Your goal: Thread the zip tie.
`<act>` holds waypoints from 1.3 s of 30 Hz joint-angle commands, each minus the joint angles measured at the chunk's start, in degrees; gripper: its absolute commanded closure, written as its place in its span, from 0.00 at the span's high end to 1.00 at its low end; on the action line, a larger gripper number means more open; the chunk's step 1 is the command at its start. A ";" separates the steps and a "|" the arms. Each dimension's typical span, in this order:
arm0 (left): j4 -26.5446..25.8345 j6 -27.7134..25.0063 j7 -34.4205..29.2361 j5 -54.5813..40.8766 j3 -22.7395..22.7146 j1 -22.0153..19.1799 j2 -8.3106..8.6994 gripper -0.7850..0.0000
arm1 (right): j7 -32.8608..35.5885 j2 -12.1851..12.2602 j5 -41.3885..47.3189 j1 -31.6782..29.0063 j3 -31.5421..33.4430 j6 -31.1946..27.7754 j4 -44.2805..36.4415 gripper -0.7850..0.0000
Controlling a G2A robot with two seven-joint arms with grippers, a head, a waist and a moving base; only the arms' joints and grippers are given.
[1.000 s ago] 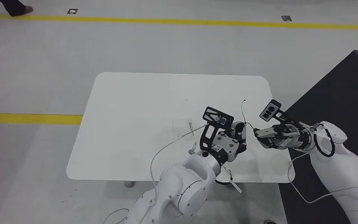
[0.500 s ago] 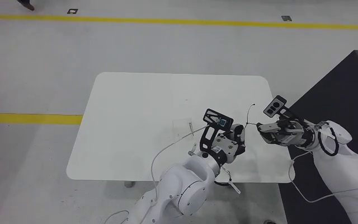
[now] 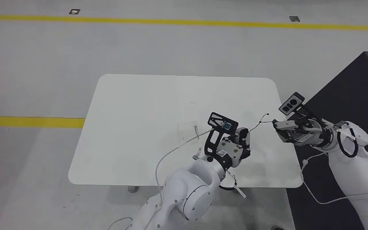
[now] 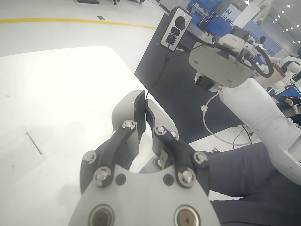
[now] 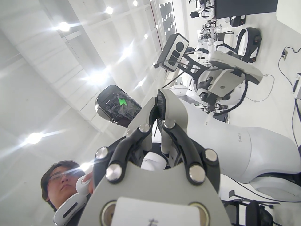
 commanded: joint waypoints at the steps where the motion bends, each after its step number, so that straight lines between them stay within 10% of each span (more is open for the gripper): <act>1: -0.08 -0.06 -0.01 0.05 -0.21 0.19 0.02 0.00 | 0.09 -0.02 0.11 0.02 0.48 0.00 0.09 0.00; 37: 0.01 0.04 -0.54 0.39 -1.01 0.28 -0.54 0.00 | -0.04 -0.82 -3.34 -0.22 1.74 2.50 0.37 0.00; 38: -0.24 0.10 -0.53 0.60 -1.15 0.31 -0.53 0.00 | -0.35 -0.89 -3.37 -0.18 1.42 2.80 0.47 0.21; 39: -0.49 0.23 -0.52 0.69 -1.29 0.41 -0.52 0.00 | -0.78 -0.94 -3.55 -0.09 1.25 2.98 0.62 1.00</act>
